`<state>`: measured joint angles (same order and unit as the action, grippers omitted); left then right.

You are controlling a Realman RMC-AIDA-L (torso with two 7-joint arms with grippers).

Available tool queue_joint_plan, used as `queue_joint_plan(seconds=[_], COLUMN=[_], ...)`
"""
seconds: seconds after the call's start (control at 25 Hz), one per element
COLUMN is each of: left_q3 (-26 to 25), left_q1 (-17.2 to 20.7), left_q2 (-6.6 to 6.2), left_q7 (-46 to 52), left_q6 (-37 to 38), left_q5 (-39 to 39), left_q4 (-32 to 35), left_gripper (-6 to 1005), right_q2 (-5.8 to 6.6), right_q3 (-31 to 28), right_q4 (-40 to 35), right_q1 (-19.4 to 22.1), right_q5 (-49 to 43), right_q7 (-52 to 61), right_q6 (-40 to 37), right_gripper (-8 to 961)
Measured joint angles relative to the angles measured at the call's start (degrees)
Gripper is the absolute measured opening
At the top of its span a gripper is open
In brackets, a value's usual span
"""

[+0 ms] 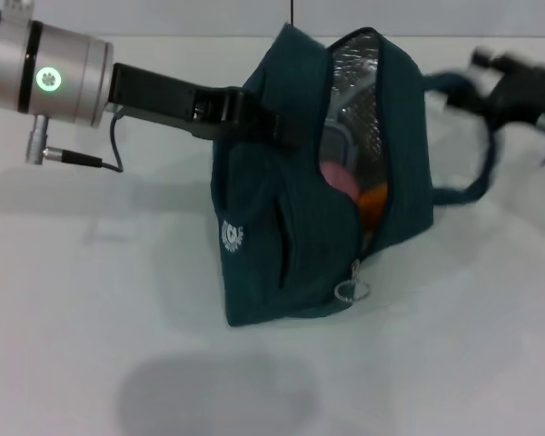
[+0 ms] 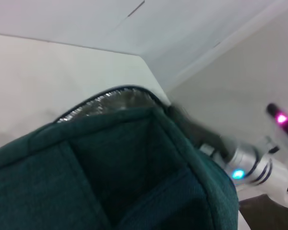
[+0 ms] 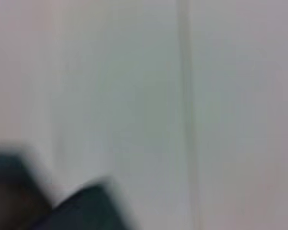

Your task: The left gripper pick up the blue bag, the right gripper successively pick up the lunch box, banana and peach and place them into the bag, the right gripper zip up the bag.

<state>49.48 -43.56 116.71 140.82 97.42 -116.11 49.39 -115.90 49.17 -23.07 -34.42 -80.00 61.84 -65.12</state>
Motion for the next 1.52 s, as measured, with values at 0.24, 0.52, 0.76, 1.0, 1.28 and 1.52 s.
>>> queue_joint_plan(seconds=[0.24,0.52,0.76,1.0,1.28,1.52], left_q3=[0.08,-0.27,-0.09,-0.42,-1.06,-2.73], left_q1=[1.85,3.24,2.97,2.76,3.22,3.3], left_q2=[-0.29,-0.26,0.16,-0.42,-1.02,-1.81], left_q7=[-0.09,-0.98,-3.67,-7.39,-8.82,-9.8], left_q6=[0.2,0.24,0.02,-0.48,-1.28,-2.13], left_q5=[0.19,0.2,0.21,-0.11,0.19,0.05], left_q4=[0.0,0.0,-3.65,-8.92,-8.99,-9.05], left_gripper=[48,48,48,48,48,48], right_q2=[0.2,0.49,0.72,0.57,0.73,0.96], right_q3=[0.08,3.63,10.18,14.77,15.31,11.13], right_q4=[-5.11,-18.89,-22.59,-18.92,-19.03,-20.89], right_q1=[6.08,11.45,11.24,9.15,11.24,15.69], right_q5=[20.35,22.25,15.38,10.39,7.88,8.26], right_q7=[-10.94,1.34,9.31,11.49,13.27,13.1], right_q6=[-4.88,-18.78,-13.48,-9.88,-10.26,-18.12], right_gripper=[798,793,787,781,774,768])
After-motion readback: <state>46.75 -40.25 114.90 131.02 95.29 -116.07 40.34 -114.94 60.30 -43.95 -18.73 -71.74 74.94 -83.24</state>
